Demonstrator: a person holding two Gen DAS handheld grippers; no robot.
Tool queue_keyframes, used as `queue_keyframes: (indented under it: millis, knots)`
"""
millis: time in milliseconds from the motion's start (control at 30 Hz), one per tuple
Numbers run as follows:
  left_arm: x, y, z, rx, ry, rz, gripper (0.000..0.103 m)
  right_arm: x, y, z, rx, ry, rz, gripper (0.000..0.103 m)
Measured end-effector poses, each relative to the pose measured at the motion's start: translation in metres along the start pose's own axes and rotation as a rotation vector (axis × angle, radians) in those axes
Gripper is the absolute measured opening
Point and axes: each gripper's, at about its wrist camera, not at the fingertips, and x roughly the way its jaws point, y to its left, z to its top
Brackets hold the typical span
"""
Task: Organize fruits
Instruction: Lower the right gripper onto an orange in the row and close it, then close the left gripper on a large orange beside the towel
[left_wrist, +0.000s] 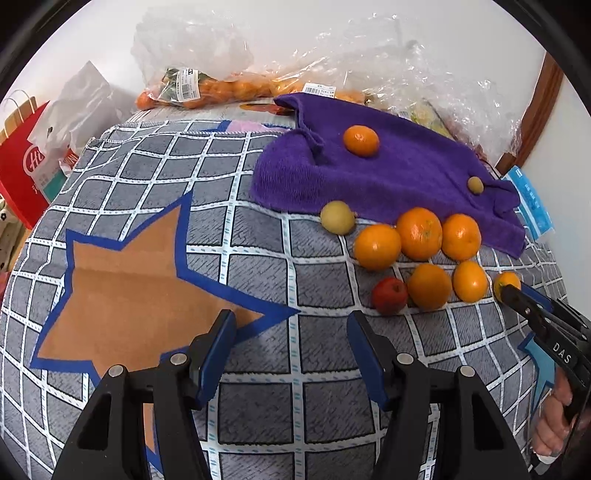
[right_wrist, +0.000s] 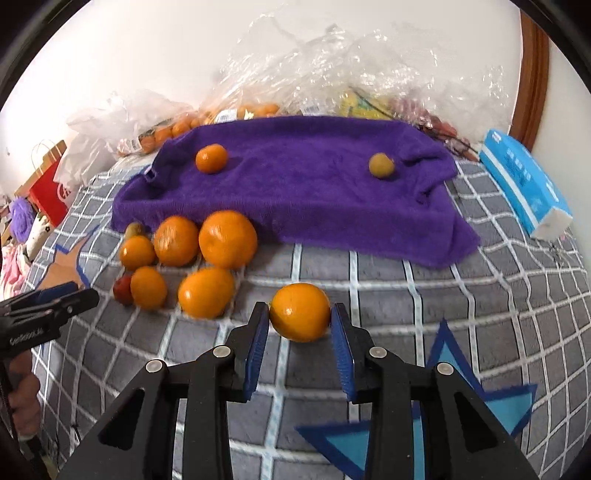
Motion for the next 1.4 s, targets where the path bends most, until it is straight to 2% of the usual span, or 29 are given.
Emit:
queue_keyframes:
  millis: [267, 333, 533, 900, 1133, 1367, 1400]
  knots:
    - [-0.002, -0.001, -0.005, 0.020, -0.007, 0.023, 0.060, 0.008, 0.000, 0.002, 0.003, -0.009, 0.011, 0.036]
    - [-0.003, 0.002, -0.005, 0.009, -0.004, 0.013, 0.060, 0.014, 0.000, 0.003, 0.007, 0.006, 0.014, 0.036]
    - [-0.009, 0.004, 0.004, -0.009, -0.013, -0.027, 0.059, 0.008, -0.001, 0.000, 0.001, -0.028, 0.010, 0.035]
    - [0.001, -0.026, 0.031, 0.029, -0.026, -0.086, 0.059, -0.014, -0.024, -0.009, 0.050, -0.056, -0.003, 0.035]
    - [0.019, -0.039, 0.042, 0.019, 0.026, -0.121, 0.047, -0.017, -0.035, -0.015, 0.063, -0.049, -0.004, 0.035]
    - [0.036, -0.046, 0.045, 0.016, 0.068, -0.114, 0.047, -0.005, -0.031, -0.017, 0.039, -0.014, -0.004, 0.035]
    - [0.038, -0.046, 0.045, 0.015, 0.066, -0.111, 0.044, -0.005, -0.030, -0.016, 0.035, -0.015, -0.007, 0.035]
